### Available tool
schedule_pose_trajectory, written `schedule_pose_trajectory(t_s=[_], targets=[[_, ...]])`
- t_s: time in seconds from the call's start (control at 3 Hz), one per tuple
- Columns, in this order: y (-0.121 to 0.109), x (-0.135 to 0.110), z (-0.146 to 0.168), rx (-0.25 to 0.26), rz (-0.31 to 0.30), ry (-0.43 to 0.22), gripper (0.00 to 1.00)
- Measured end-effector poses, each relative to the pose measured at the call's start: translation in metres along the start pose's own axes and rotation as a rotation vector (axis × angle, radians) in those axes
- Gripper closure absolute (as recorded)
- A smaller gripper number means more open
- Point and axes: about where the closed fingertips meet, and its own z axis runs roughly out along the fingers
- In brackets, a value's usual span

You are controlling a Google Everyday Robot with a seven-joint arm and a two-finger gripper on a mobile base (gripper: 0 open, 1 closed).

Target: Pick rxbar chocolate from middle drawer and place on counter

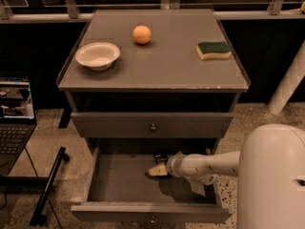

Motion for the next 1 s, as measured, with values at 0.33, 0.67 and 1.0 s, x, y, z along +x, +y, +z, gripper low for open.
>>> schedule_pose_trajectory(t_s=[0.33,0.67,1.0], targets=[[-0.0112,0.0253,0.0034,0.030,0.038,0.053,0.00],[-0.0114,0.0256,0.0034,0.030,0.038,0.054,0.00],[-0.0114,0.0256,0.0034,0.030,0.038,0.054,0.18]])
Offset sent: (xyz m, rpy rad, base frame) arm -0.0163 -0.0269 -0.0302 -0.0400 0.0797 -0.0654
